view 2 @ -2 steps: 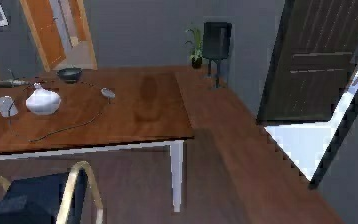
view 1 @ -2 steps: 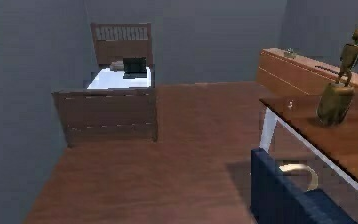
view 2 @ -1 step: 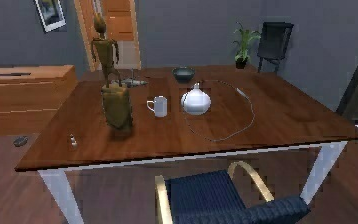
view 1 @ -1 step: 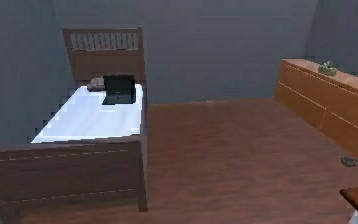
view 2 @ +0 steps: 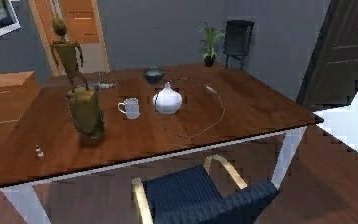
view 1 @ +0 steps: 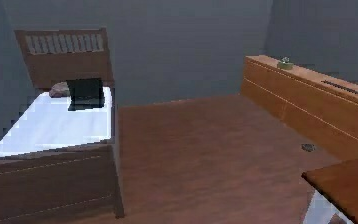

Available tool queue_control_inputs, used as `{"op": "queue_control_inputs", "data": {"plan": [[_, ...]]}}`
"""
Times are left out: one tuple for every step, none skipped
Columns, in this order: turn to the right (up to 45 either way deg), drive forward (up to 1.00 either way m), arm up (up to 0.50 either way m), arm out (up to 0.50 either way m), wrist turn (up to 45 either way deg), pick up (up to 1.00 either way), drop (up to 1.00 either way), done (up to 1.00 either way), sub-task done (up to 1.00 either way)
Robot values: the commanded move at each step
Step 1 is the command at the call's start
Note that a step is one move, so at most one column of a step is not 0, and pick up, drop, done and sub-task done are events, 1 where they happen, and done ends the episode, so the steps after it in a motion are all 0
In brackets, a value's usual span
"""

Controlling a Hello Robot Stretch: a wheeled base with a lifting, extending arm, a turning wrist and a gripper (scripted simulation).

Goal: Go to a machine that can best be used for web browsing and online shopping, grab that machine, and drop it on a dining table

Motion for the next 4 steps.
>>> {"op": "queue_control_inputs", "data": {"plan": [[0.0,1.0,0.0,0.0,0.0,0.0,0.0,0.0,0.0],[-18.0,0.0,0.0,0.0,0.0,0.0,0.0,0.0,0.0],[-3.0,0.0,0.0,0.0,0.0,0.0,0.0,0.0,0.0],[0.0,0.55,0.0,0.0,0.0,0.0,0.0,0.0,0.0]]}}
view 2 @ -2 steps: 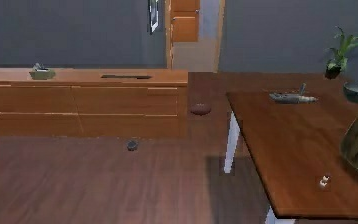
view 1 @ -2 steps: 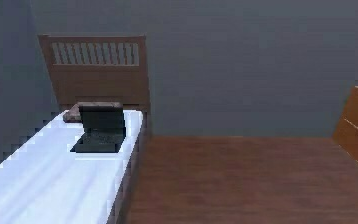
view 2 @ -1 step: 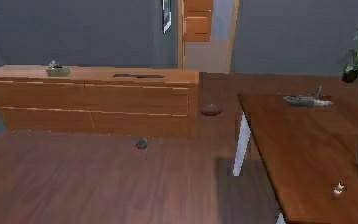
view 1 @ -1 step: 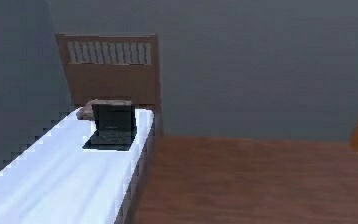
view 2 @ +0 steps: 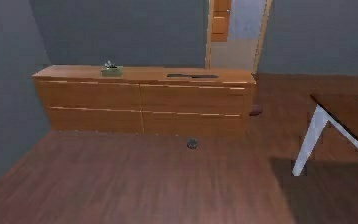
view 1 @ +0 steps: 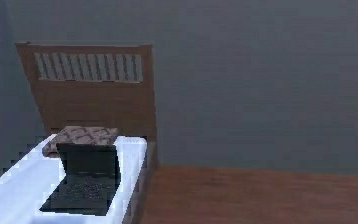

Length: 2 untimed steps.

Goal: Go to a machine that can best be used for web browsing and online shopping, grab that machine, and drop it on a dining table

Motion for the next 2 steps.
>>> {"op": "queue_control_inputs", "data": {"plan": [[-45.0,0.0,0.0,0.0,0.0,0.0,0.0,0.0,0.0],[-45.0,0.0,0.0,0.0,0.0,0.0,0.0,0.0,0.0]]}}
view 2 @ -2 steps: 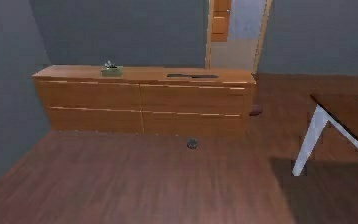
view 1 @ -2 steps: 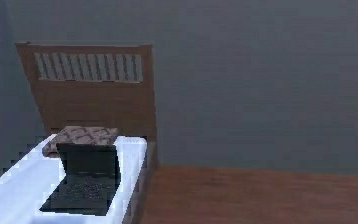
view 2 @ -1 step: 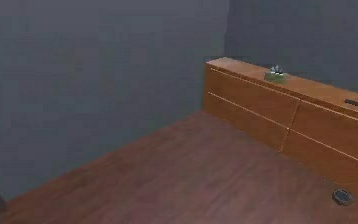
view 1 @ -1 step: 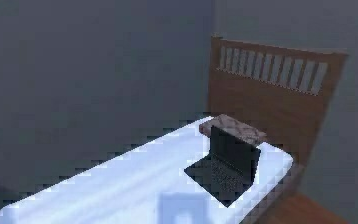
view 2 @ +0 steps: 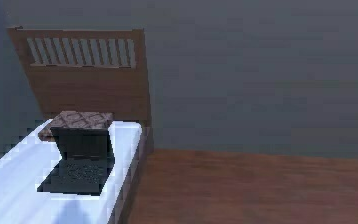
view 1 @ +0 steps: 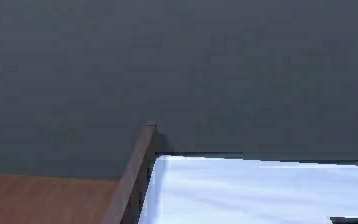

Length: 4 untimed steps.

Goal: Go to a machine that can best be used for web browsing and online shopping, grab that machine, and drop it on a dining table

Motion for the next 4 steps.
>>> {"op": "queue_control_inputs", "data": {"plan": [[-27.0,0.0,0.0,0.0,0.0,0.0,0.0,0.0,0.0],[45.0,0.0,0.0,0.0,0.0,0.0,0.0,0.0,0.0],[45.0,0.0,0.0,0.0,0.0,0.0,0.0,0.0,0.0],[30.0,0.0,0.0,0.0,0.0,0.0,0.0,0.0,0.0]]}}
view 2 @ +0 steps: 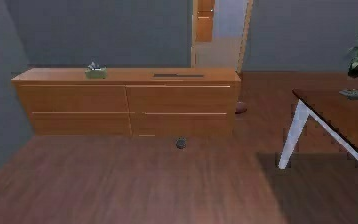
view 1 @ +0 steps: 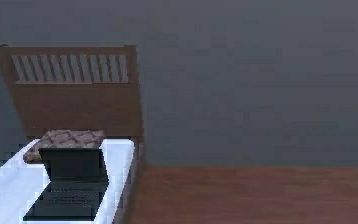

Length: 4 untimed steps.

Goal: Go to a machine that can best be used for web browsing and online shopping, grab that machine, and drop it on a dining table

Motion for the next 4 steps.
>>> {"op": "queue_control_inputs", "data": {"plan": [[0.0,0.55,0.0,0.0,0.0,0.0,0.0,0.0,0.0],[-45.0,0.0,0.0,0.0,0.0,0.0,0.0,0.0,0.0],[-45.0,0.0,0.0,0.0,0.0,0.0,0.0,0.0,0.0],[-45.0,0.0,0.0,0.0,0.0,0.0,0.0,0.0,0.0]]}}
